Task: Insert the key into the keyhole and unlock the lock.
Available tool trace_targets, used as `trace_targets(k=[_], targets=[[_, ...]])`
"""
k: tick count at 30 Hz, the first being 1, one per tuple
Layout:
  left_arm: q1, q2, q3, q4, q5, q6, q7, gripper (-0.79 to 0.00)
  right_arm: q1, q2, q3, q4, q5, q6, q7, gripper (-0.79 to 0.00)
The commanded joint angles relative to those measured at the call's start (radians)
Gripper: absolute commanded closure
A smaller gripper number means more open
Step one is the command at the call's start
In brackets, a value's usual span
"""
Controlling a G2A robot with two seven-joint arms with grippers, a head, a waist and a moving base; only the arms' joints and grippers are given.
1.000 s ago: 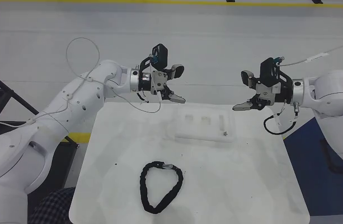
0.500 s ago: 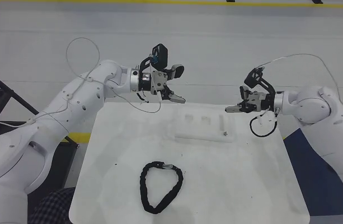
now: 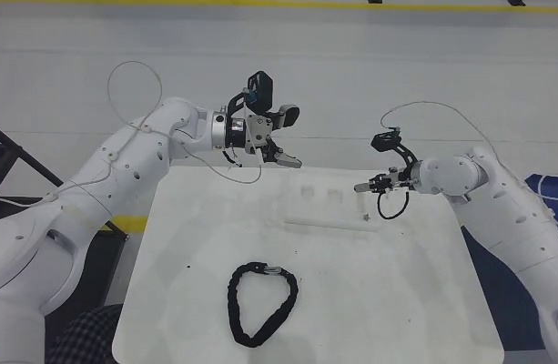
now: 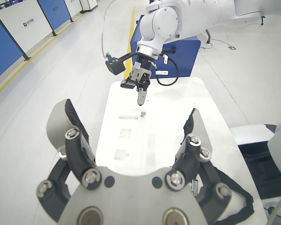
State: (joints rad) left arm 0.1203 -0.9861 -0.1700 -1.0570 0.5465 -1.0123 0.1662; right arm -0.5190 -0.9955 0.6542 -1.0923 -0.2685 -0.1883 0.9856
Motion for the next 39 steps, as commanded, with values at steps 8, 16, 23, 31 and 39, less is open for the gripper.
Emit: trace_targets(k=[8, 16, 23, 31, 39], targets=[[0.0, 0.0, 0.0, 0.0, 0.0, 0.0, 0.0, -0.785, -0.006, -0.059, -0.057, 0.09, 0.038, 0.145, 0.003, -0.785], [0.0, 0.0, 0.0, 0.0, 0.0, 0.0, 0.0, -0.785, 0.009, -0.083, -0.069, 0.118, 0.04, 0.141, 0.02, -0.785], [0.0, 0.0, 0.0, 0.0, 0.0, 0.0, 0.0, -0.785, 0.009, -0.083, -0.069, 0.118, 0.04, 0.141, 0.02, -0.785], [0.0, 0.0, 0.0, 0.0, 0.0, 0.0, 0.0, -0.785, 0.006, -0.083, -0.07, 0.117, 0.036, 0.142, 0.015, -0.785], [0.0, 0.0, 0.0, 0.0, 0.0, 0.0, 0.0, -0.785, -0.025, -0.083, -0.099, 0.014, -0.1, 0.272, 0.066, -0.785]])
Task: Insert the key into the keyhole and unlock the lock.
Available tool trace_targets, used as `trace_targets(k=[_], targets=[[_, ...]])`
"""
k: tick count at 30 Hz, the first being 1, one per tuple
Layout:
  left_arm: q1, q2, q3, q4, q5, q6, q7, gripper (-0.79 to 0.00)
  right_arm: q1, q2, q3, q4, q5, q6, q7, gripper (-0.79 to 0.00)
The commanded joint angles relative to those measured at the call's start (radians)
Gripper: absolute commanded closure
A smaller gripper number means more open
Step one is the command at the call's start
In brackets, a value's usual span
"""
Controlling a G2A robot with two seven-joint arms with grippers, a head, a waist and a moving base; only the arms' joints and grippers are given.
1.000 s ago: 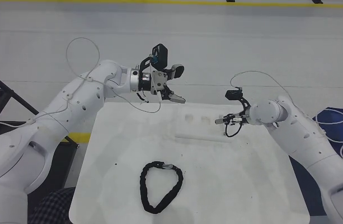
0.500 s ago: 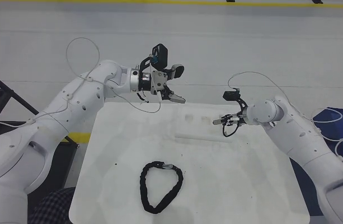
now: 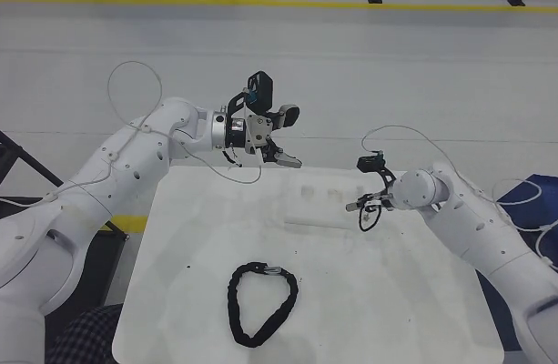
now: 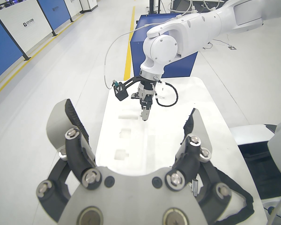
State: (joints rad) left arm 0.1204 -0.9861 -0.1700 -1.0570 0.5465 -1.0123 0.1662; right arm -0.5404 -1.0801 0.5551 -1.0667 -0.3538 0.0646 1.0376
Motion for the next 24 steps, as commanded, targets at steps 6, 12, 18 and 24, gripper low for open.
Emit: trace_targets(k=[6, 12, 18, 24], targets=[[0.0, 0.0, 0.0, 0.0, 0.0, 0.0, 0.0, -0.785, -0.035, 0.005, 0.017, -0.033, -0.024, 0.071, 0.038, -0.785], [0.0, 0.0, 0.0, 0.0, 0.0, 0.0, 0.0, -0.785, -0.05, -0.004, 0.009, -0.028, -0.055, 0.089, 0.044, -0.785], [0.0, 0.0, 0.0, 0.0, 0.0, 0.0, 0.0, -0.785, -0.053, -0.019, 0.008, -0.008, -0.069, 0.102, 0.03, -0.588], [0.0, 0.0, 0.0, 0.0, 0.0, 0.0, 0.0, -0.785, -0.051, -0.034, 0.01, 0.022, -0.077, 0.11, 0.018, -0.385]])
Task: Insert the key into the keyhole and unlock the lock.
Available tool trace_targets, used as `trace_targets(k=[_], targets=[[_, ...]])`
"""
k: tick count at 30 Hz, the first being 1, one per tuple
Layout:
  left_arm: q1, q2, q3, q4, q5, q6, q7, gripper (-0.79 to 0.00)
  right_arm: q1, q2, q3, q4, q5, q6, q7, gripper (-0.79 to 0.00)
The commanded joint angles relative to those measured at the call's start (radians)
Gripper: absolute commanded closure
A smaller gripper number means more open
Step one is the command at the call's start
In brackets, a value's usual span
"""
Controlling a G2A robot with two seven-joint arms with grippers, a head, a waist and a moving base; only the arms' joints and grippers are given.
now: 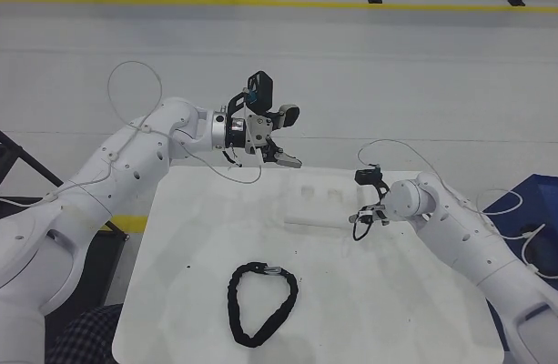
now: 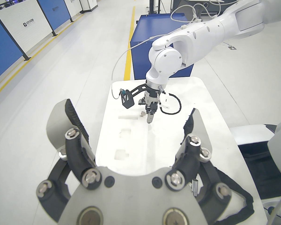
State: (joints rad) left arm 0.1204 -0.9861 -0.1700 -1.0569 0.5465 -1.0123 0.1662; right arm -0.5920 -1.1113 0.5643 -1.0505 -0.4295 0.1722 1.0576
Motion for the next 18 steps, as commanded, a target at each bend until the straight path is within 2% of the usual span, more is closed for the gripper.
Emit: trace_targets(k=[1, 18], targets=[[0.0, 0.0, 0.0, 0.0, 0.0, 0.0, 0.0, -0.785, 0.002, -0.005, 0.001, 0.012, -0.006, 0.007, -0.004, -0.372], [0.0, 0.0, 0.0, 0.0, 0.0, 0.0, 0.0, -0.785, 0.004, -0.039, 0.017, 0.083, -0.02, 0.003, -0.027, -0.231]])
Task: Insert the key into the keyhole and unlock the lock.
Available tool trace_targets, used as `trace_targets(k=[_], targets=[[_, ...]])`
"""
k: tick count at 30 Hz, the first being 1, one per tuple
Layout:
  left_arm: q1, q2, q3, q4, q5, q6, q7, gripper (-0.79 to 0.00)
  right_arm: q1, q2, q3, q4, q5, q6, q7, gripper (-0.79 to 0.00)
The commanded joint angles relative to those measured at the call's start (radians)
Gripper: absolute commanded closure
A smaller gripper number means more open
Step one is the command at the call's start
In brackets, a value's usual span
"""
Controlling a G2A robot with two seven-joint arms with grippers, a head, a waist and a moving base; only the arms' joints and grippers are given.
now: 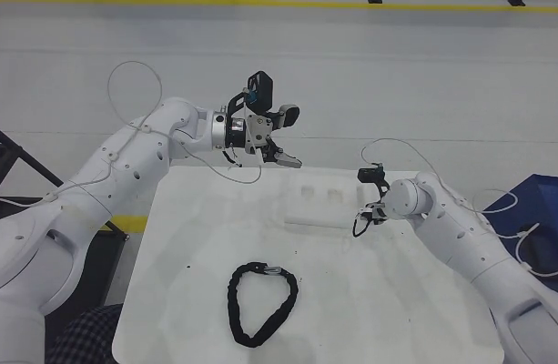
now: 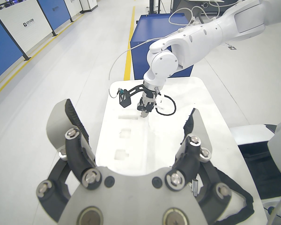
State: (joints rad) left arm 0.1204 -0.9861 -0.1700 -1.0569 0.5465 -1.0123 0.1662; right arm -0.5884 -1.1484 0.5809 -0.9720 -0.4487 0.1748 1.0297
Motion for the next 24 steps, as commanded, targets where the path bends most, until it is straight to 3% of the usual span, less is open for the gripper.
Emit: trace_targets(k=[1, 4, 10, 20, 24], targets=[[0.0, 0.0, 0.0, 0.0, 0.0, 0.0, 0.0, -0.785, 0.001, -0.004, 0.001, 0.007, -0.002, 0.0, 0.001, -0.222], [0.0, 0.0, 0.0, 0.0, 0.0, 0.0, 0.0, -0.785, 0.001, -0.011, 0.006, 0.026, 0.005, 0.008, 0.003, -0.203], [0.0, 0.0, 0.0, 0.0, 0.0, 0.0, 0.0, -0.785, 0.007, -0.026, 0.013, 0.068, 0.019, 0.003, 0.0, -0.095], [0.0, 0.0, 0.0, 0.0, 0.0, 0.0, 0.0, -0.785, 0.015, -0.054, 0.014, 0.134, 0.031, -0.026, -0.012, -0.08], [0.0, 0.0, 0.0, 0.0, 0.0, 0.0, 0.0, -0.785, 0.023, -0.065, 0.013, 0.158, 0.031, -0.03, -0.01, 0.0]])
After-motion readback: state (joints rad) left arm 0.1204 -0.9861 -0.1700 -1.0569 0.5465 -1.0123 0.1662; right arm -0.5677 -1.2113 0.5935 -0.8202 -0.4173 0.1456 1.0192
